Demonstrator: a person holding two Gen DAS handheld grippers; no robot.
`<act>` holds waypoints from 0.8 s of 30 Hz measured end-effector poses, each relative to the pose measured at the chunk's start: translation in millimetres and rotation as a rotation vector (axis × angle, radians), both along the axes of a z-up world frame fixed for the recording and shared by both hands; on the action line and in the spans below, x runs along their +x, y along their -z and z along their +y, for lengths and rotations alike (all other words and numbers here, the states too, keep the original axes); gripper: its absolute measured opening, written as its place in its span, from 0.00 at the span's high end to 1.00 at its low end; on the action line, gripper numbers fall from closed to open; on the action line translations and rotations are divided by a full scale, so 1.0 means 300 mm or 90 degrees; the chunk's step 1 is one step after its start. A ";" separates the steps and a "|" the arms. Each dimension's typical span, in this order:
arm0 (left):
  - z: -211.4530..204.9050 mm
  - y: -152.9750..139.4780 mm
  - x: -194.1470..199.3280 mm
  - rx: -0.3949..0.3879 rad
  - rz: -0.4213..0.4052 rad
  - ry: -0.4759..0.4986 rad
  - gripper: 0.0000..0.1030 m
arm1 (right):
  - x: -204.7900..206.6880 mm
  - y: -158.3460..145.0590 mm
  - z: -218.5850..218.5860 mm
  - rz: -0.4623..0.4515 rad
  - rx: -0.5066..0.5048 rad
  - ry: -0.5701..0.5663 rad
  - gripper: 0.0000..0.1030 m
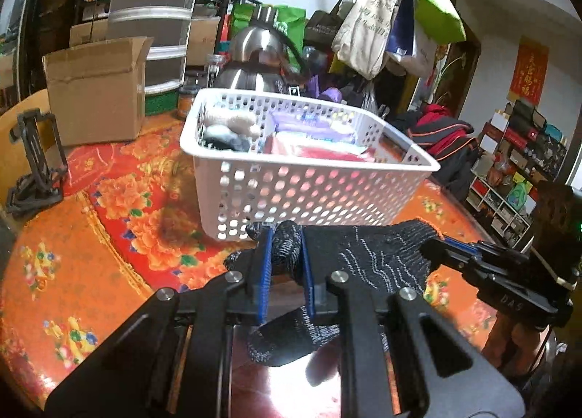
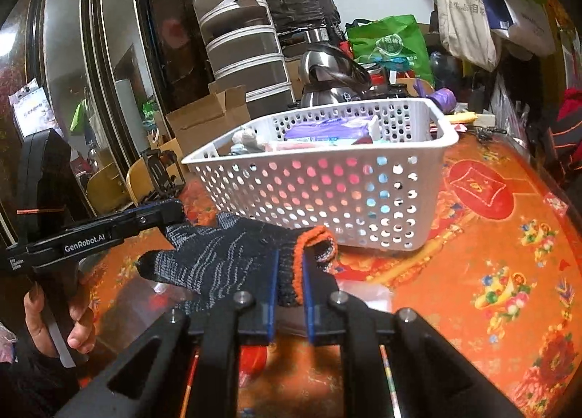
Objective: Organize soft objects
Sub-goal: 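Lift the black gloves with both tools and carry them over the basket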
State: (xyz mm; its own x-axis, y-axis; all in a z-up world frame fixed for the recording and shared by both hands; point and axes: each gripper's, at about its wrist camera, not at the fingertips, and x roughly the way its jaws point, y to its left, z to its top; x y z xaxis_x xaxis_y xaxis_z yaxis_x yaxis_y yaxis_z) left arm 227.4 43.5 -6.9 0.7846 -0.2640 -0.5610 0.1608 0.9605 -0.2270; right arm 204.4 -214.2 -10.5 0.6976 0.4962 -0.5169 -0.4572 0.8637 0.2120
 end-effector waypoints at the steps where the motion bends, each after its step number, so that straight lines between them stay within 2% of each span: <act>1: 0.000 -0.023 -0.009 -0.003 -0.003 0.002 0.87 | -0.009 -0.016 -0.002 -0.007 -0.005 0.000 0.91; 7: -0.013 -0.208 -0.062 0.006 -0.047 0.011 0.87 | -0.073 -0.185 0.010 -0.053 -0.024 0.010 0.91; 13: -0.015 -0.395 -0.011 0.006 -0.065 0.018 0.87 | -0.058 -0.375 0.013 -0.091 -0.033 0.022 0.91; 18: -0.047 -0.541 0.138 0.027 -0.072 0.006 0.87 | 0.069 -0.513 0.036 -0.111 -0.066 0.055 0.91; 24: -0.085 -0.626 0.401 0.051 -0.044 -0.020 0.87 | 0.265 -0.552 0.048 -0.095 -0.087 0.088 0.91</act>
